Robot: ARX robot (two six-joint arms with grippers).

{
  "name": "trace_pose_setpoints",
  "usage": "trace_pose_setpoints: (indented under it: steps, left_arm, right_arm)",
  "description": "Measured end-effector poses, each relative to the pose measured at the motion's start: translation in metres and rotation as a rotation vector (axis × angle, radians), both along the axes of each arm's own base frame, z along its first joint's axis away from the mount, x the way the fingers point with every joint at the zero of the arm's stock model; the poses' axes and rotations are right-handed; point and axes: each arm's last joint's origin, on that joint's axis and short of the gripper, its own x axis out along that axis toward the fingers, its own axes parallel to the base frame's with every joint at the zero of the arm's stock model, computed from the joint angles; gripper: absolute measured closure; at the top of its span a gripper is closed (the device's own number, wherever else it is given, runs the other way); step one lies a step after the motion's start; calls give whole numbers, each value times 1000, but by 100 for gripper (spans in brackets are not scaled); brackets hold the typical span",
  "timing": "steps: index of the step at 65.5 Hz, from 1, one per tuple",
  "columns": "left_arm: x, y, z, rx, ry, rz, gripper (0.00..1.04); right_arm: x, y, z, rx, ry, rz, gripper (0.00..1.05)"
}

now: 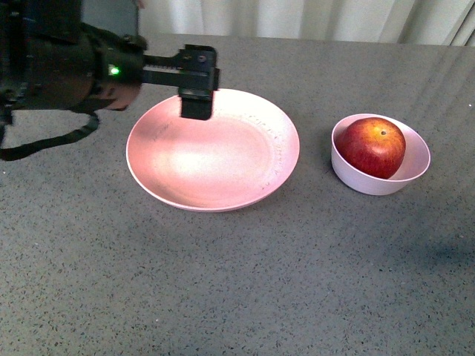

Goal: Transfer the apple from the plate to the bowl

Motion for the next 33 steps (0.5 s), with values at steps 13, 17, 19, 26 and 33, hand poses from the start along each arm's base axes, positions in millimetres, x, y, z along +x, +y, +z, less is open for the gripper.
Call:
trace_pose_setpoints:
  steps: [13, 17, 19, 26, 33]
  left_arm:
    - [-27, 47, 33, -77, -69, 22, 9]
    - [-35, 56, 43, -99, -100, 21, 9]
    - [-37, 59, 46, -106, -109, 20, 9]
    - [-47, 69, 50, -85, -236, 92, 16]
    - [-71, 86, 43, -42, -466, 263, 37]
  right_arm:
    - [0, 0, 0, 0, 0, 0, 9]
    - [0, 0, 0, 0, 0, 0, 9]
    - [0, 0, 0, 0, 0, 0, 9]
    - [0, 0, 0, 0, 0, 0, 9]
    - [0, 0, 0, 0, 0, 1, 9]
